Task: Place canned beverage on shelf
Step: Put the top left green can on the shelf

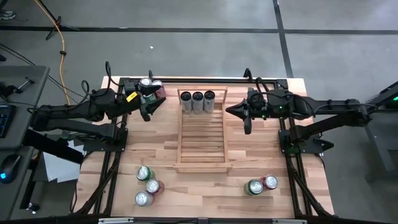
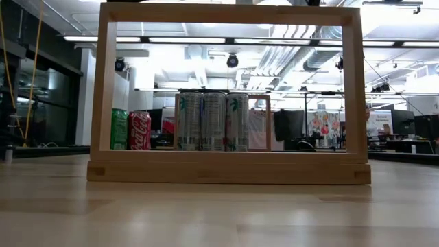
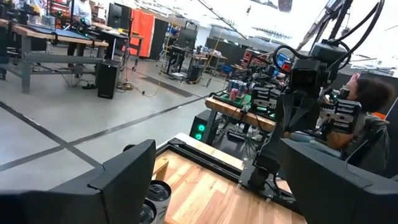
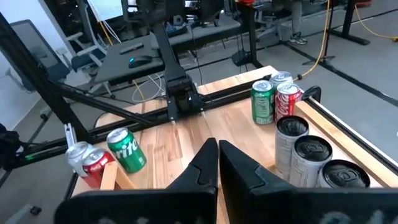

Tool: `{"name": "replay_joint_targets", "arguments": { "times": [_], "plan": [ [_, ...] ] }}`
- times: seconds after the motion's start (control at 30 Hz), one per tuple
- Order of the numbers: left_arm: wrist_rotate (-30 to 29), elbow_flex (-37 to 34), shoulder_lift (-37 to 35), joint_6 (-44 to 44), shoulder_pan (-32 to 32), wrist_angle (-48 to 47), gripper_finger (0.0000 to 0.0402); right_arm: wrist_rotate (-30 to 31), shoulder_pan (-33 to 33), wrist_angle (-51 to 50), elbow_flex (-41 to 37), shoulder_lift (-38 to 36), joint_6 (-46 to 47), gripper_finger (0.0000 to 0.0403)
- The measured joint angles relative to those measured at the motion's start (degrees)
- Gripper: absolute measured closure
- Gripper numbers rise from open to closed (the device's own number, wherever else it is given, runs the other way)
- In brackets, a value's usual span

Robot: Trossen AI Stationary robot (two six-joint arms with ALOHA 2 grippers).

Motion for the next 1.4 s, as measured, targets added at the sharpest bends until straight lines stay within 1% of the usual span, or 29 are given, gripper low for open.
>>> {"name": "replay_joint_targets", "arguments": {
  "times": [0.07, 0.13, 0.2, 0.27, 0.33, 0.4, 0.53, 0.67, 0.73, 0.8, 0.87, 0.93, 1.07, 1.13, 1.17, 1.27, 1.4],
  "plan": [
    [0.0, 0.0, 0.0, -0.7, 0.0, 0.1, 0.0073, 0.1, 0.0, 0.0, 0.0, 0.0, 1.6, 0.0402],
    [0.0, 0.0, 0.0, -1.4, 0.0, 0.1, 0.0073, 2.0, -0.6, 0.4, 0.0, 0.2, 5.4, 0.0395],
    [0.0, 0.0, 0.0, -1.3, 0.0, 0.1, 0.0073, 3.2, -1.5, 0.1, 0.0, 0.4, 7.4, 0.038],
    [0.0, 0.0, 0.0, -0.9, 0.0, 0.1, 0.0073, 4.8, -2.2, 0.2, 0.0, 0.3, 7.6, 0.0355],
    [-0.3, 0.0, 0.0, 0.0, 0.0, 0.2, 0.0073, 5.6, -3.0, 0.2, 0.0, 0.3, 8.1, 0.0321],
    [-0.5, 0.0, 0.0, 0.5, 0.0, 0.2, 0.0073, 5.4, -3.8, 0.3, 0.0, 0.4, 8.3, 0.0278],
    [-0.5, 0.0, 0.0, 0.7, 0.0, 0.2, 0.0073, 5.7, -4.5, 2.1, 0.0, 0.4, 9.4, 0.0175],
    [-0.5, 0.0, 0.0, 2.0, 0.0, 0.1, 0.0073, 5.7, -5.3, 3.3, 0.0, 0.5, 7.1, 0.0081],
    [-0.8, 0.1, 0.0, 1.2, 0.0, -0.1, 0.0073, 5.7, -5.8, 3.2, 0.0, 0.5, 7.6, 0.0048],
    [-4.3, 1.2, 0.8, -1.0, 0.4, -1.8, 0.0073, 5.6, -6.1, 3.1, 0.0, 0.5, 7.6, 0.0026],
    [-8.9, 4.2, 3.2, -2.6, 2.4, -6.5, 0.0073, 5.4, -6.4, 3.0, 0.0, 0.5, 7.6, 0.0014],
    [-12.5, 9.0, 6.8, -4.2, 6.4, -15.9, 0.0073, 5.4, -6.9, 3.0, 0.0, 0.5, 7.6, 0.001],
    [-13.5, 19.6, 16.0, -9.0, 17.5, -40.9, 0.0073, 5.4, -7.5, 2.8, 0.0, 0.5, 7.8, 0.0009],
    [-13.5, 21.2, 19.7, -11.1, 22.0, -50.3, 0.0073, 5.3, -7.5, 2.4, 0.0, 0.5, 8.8, 0.0009],
    [-12.5, 21.0, 21.0, -12.6, 23.6, -53.5, 0.0073, 5.3, -7.5, 2.0, 0.0, 0.5, 9.3, 0.0009],
    [-11.5, 18.3, 22.7, -17.1, 26.2, -56.6, 0.0073, 5.3, -7.5, 0.3, 0.0, 0.5, 11.0, 0.0009],
    [-11.2, 11.6, 21.8, -22.4, 27.4, -54.0, 0.0073, 5.3, -7.5, -2.7, 0.0, 0.5, 13.1, 0.0009]
  ]
}}
